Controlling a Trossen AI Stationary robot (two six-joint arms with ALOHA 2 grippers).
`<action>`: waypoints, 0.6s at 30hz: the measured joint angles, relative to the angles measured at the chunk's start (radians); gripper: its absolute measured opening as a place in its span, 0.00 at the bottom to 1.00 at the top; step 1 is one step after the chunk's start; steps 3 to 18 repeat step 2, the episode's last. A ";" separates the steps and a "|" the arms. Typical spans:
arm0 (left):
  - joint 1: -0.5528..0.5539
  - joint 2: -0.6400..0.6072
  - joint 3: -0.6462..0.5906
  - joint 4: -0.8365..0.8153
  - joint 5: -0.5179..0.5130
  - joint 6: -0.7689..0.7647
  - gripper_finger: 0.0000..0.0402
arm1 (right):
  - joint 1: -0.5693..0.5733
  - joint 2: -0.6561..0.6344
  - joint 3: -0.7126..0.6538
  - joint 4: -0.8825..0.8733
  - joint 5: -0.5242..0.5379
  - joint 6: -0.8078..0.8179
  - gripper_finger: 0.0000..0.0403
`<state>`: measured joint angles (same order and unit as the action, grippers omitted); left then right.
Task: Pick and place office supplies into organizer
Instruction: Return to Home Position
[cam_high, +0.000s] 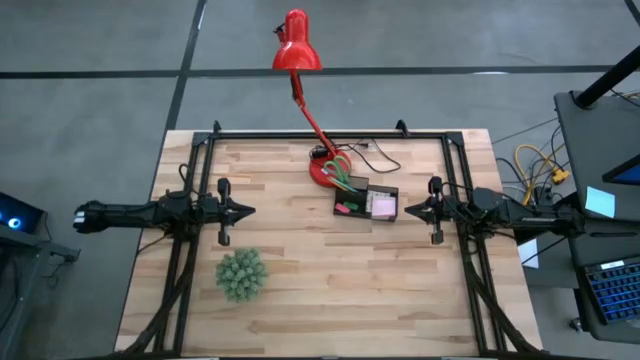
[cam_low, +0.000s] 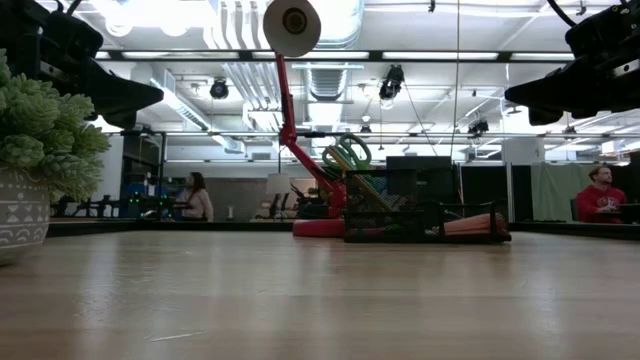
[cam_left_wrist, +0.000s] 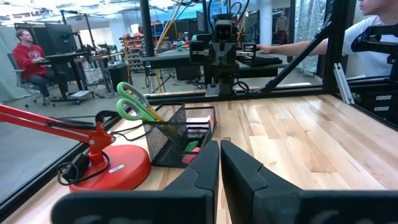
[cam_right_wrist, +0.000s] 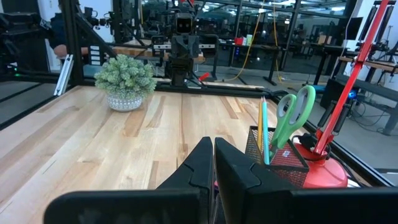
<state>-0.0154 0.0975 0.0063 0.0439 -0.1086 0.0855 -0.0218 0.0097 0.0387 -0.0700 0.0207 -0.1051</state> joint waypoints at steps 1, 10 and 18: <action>0.000 0.000 0.000 0.000 0.000 0.000 0.00 | 0.000 0.000 0.000 0.000 0.000 0.000 0.02; -0.001 0.000 0.000 0.000 0.000 0.000 0.00 | 0.000 0.000 0.000 0.000 0.000 0.000 0.02; -0.001 0.000 0.000 0.000 0.000 0.000 0.00 | 0.000 0.000 0.000 0.000 0.000 0.000 0.02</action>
